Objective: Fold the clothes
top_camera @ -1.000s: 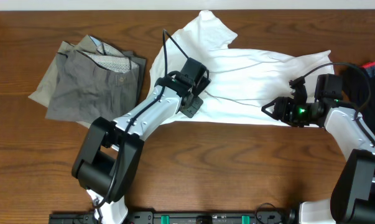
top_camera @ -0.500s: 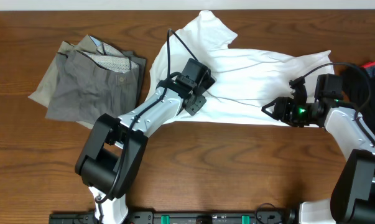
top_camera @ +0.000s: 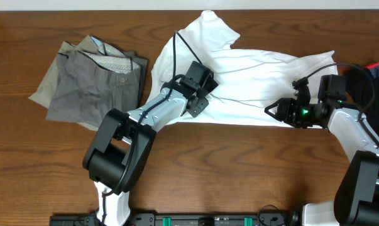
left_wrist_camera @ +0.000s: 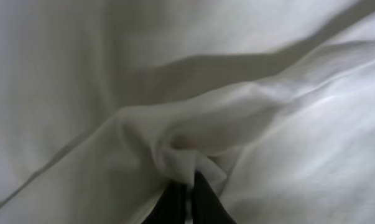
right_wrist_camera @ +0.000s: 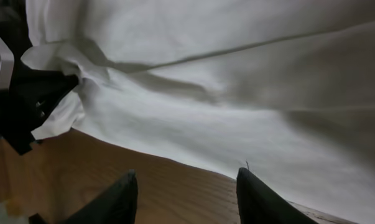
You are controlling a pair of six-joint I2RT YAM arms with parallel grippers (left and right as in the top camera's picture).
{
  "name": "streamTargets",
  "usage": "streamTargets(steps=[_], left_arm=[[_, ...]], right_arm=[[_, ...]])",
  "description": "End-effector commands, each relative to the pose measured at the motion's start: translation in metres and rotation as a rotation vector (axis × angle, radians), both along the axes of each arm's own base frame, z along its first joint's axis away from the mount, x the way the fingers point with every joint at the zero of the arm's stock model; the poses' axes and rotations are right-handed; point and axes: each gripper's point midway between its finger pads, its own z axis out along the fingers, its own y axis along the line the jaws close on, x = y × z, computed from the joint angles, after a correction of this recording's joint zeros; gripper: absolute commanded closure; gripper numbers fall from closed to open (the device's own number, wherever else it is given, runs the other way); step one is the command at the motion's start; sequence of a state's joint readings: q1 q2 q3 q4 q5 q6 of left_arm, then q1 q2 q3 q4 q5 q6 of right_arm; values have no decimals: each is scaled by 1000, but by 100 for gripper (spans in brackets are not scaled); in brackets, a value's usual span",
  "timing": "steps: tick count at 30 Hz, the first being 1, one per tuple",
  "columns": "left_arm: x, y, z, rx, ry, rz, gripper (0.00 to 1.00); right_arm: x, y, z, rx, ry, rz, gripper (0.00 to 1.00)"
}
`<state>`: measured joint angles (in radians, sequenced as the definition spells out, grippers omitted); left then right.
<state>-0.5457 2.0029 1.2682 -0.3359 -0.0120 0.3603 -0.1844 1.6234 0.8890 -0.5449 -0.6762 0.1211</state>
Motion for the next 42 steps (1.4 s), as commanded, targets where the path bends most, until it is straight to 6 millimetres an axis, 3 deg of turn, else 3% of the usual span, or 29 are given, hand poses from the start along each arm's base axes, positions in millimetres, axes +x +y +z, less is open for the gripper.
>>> streamTargets(steps=[1, 8, 24, 28, 29, 33, 34, 35, 36, 38, 42], left_arm=[[17, 4, 17, 36, -72, 25, 94], [35, -4, 51, 35, -152, -22, 94], [68, 3, 66, 4, -260, -12, 94], [68, 4, 65, 6, -258, -11, 69], [67, 4, 65, 6, -257, -10, 52], [68, 15, 70, 17, -264, 88, 20], [63, 17, 72, 5, -245, 119, 5], [60, 19, 74, -3, -233, 141, 0], [55, 21, 76, -4, -215, 160, 0], [43, 28, 77, 14, -172, 171, 14], [20, 37, 61, 55, -67, 175, 88]], right_arm=[[4, 1, 1, -7, -8, 8, 50], [4, -1, 0, -19, -5, 5, 50], [4, -1, -1, -23, -5, 3, 49], [4, -1, -1, -23, -5, 3, 49], [4, -1, -1, -22, -4, 3, 49], [2, -1, -1, -22, 2, 3, 49], [2, -1, -1, -21, 5, 4, 49], [2, -1, -1, -21, 6, 4, 49], [1, -1, -1, -21, 9, 4, 49], [1, -1, -1, -21, 9, 4, 49], [1, -1, -1, -21, 8, 4, 48]])
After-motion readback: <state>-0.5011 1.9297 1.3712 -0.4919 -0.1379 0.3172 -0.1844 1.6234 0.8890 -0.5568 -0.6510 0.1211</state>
